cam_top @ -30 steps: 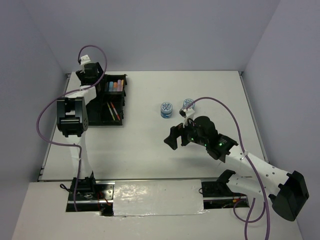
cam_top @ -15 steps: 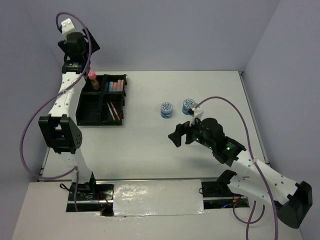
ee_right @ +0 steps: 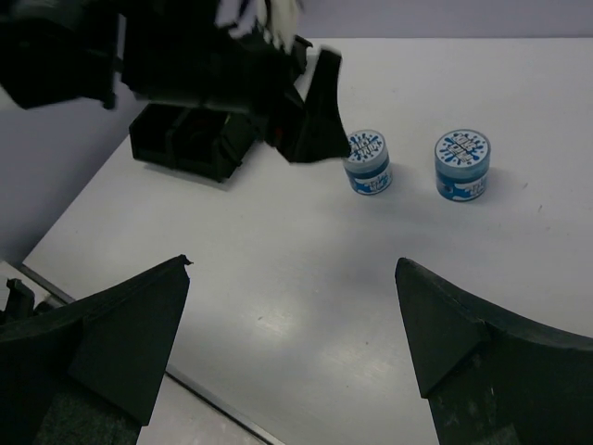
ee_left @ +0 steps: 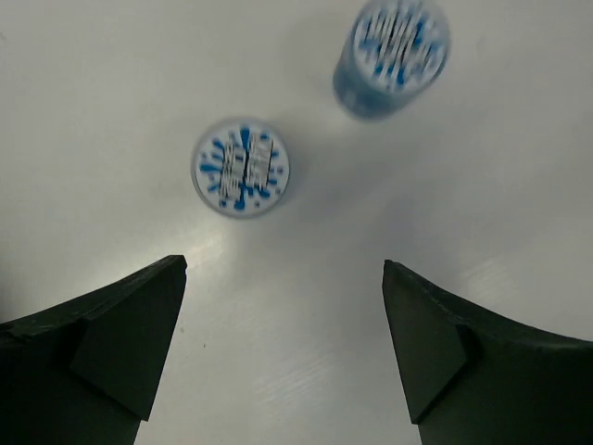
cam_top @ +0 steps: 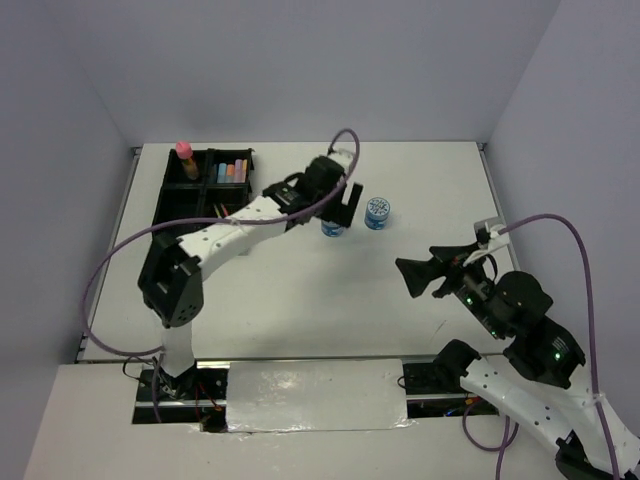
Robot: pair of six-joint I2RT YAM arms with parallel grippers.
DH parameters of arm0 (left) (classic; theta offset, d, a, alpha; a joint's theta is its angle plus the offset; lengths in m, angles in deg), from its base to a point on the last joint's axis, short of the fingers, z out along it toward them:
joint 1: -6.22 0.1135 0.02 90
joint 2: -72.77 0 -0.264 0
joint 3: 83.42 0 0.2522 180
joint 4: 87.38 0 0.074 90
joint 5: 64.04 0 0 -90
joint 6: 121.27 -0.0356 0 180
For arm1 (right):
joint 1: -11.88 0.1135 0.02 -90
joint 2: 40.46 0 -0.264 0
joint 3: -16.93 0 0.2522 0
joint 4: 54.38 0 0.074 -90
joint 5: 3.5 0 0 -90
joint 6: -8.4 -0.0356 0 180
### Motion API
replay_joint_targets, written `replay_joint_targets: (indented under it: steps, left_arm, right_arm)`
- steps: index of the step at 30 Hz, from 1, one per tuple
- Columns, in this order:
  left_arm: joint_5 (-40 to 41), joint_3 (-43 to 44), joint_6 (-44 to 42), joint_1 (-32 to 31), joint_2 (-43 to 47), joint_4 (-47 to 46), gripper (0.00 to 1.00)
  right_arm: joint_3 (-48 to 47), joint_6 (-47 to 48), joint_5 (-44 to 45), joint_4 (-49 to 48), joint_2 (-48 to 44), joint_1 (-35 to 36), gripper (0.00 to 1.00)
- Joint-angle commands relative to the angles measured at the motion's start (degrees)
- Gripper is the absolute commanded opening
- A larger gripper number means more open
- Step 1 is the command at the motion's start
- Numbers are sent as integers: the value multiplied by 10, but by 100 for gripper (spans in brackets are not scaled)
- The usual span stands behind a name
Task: Sort the stationery into containers
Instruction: Pick up the stationery from the center of the board.
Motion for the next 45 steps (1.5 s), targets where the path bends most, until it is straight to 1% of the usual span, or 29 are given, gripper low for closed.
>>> replay_joint_targets:
  steps: [1, 3, 6, 9, 11, 15, 20, 25, 28, 30, 31, 32, 33, 34, 35, 36, 37, 39, 40, 41, 42, 43, 44, 45]
  left_arm:
    - [-4, -27, -45, -10, -21, 3, 99]
    - [-14, -26, -52, -14, -39, -9, 99]
    - [4, -9, -56, -16, -82, -1, 99]
    - [13, -21, -63, -14, -90, -36, 99]
    - [8, -12, -65, -11, -108, -38, 99]
    - [37, 13, -68, -4, -141, -43, 100]
    - [2, 38, -61, 23, -178, -58, 99]
    - [8, 54, -61, 26, -201, -53, 99]
    - [3, 54, -60, 29, -210, -59, 96]
    - [-1, 53, -57, 30, -214, -61, 88]
    - [-6, 50, -57, 30, -214, -63, 78]
    - [-8, 45, -54, 30, -212, -65, 61]
    - [-10, 42, -52, 30, -210, -68, 51]
    - [-12, 37, -52, 30, -207, -69, 35]
    - [-10, 36, -45, 30, -202, -66, 12]
    - [-7, 35, -42, 30, -197, -59, 4]
    - [-1, 32, -37, 30, -180, -54, 0]
    - [5, 20, -29, 33, -154, -49, 0]
    - [8, -1, -24, 38, -135, -52, 0]
    - [12, -11, -14, 42, -94, -51, 0]
    - [20, -19, -7, 52, -70, -45, 0]
    - [56, -33, 15, 58, -22, -20, 0]
    - [79, -43, 28, 65, 7, -5, 0]
    - [101, -54, 43, 85, 34, 9, 0]
  right_arm:
    - [-15, 2, 6, 74, -18, 3, 100]
    - [-6, 4, -13, 77, -28, 2, 100]
    - [11, 8, -31, 72, -36, 2, 100]
    - [20, 10, -37, 66, -40, 2, 100]
    - [22, 14, -38, 66, -40, 2, 100]
    - [23, 22, -44, 65, -33, 3, 100]
    - [25, 22, -50, 62, -28, 2, 100]
    - [29, 18, -50, 58, -31, 2, 100]
    - [34, 19, -54, 54, -28, 2, 100]
    - [34, 19, -57, 54, -24, 3, 100]
    - [34, 19, -57, 53, -24, 2, 100]
    - [34, 19, -55, 53, -23, 3, 100]
    - [34, 19, -54, 54, -25, 2, 100]
    - [33, 20, -53, 53, -26, 2, 100]
    - [33, 21, -52, 53, -27, 2, 100]
    - [32, 21, -50, 53, -28, 2, 100]
    - [32, 21, -50, 51, -29, 3, 100]
    - [33, 22, -51, 50, -28, 3, 100]
    - [34, 23, -52, 47, -28, 2, 100]
    - [34, 23, -52, 46, -27, 2, 100]
    - [35, 23, -53, 45, -27, 2, 100]
    - [35, 22, -57, 40, -26, 3, 100]
    - [35, 22, -58, 36, -27, 3, 100]
    - [37, 20, -62, 34, -26, 2, 100]
